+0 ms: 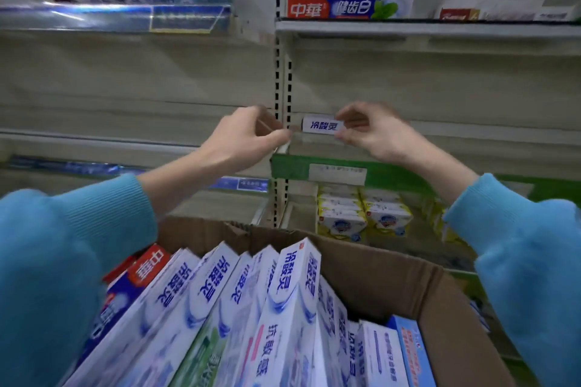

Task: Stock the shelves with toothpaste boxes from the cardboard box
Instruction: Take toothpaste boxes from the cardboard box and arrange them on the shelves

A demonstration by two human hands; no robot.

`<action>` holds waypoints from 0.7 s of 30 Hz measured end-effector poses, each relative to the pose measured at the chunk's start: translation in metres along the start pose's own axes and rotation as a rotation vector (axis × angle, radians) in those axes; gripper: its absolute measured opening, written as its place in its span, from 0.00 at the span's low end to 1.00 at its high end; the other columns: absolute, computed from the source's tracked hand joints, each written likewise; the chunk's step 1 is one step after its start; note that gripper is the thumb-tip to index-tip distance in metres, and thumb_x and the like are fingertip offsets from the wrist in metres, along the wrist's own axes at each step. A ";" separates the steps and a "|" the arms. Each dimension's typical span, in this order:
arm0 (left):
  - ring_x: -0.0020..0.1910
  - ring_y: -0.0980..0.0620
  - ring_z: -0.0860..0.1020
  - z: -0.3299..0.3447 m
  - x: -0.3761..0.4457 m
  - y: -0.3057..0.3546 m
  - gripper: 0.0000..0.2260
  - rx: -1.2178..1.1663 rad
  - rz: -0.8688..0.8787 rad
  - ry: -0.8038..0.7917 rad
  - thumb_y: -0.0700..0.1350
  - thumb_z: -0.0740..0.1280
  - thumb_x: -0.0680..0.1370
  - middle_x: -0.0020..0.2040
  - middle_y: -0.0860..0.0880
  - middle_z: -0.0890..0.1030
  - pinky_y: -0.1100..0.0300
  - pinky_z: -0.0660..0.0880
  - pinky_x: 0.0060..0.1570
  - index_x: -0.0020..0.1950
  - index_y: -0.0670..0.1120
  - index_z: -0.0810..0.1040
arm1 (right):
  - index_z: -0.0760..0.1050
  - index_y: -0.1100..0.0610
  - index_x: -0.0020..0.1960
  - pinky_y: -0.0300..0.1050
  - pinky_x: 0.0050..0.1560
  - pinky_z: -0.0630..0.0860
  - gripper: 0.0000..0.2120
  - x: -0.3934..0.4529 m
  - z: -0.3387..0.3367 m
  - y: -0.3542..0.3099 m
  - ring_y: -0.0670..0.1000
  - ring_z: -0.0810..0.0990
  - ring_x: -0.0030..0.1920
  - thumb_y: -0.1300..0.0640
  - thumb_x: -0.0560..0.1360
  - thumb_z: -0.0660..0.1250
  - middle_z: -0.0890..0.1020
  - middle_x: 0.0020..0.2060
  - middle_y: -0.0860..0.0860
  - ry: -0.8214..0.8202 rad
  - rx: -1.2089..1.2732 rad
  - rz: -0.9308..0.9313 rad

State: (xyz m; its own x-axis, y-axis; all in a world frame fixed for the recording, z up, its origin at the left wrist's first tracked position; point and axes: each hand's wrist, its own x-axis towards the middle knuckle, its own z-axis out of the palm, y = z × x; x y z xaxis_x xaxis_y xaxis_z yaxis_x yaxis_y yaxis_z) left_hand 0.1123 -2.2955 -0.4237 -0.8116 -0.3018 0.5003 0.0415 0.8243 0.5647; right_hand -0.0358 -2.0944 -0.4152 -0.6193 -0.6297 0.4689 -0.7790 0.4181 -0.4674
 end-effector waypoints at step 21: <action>0.50 0.52 0.82 0.004 -0.114 0.011 0.11 0.047 -0.050 -0.229 0.41 0.67 0.77 0.51 0.51 0.84 0.51 0.80 0.52 0.58 0.51 0.79 | 0.77 0.52 0.61 0.39 0.58 0.77 0.17 -0.115 0.041 -0.059 0.40 0.79 0.55 0.52 0.74 0.74 0.81 0.55 0.43 -0.549 -0.085 -0.388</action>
State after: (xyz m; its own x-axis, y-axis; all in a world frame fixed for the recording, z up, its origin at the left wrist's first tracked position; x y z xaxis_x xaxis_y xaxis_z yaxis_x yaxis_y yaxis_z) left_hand 0.2031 -2.2502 -0.4773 -0.9230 -0.2313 0.3074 -0.0254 0.8340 0.5512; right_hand 0.0853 -2.0739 -0.4724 -0.1714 -0.9764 0.1316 -0.9536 0.1309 -0.2712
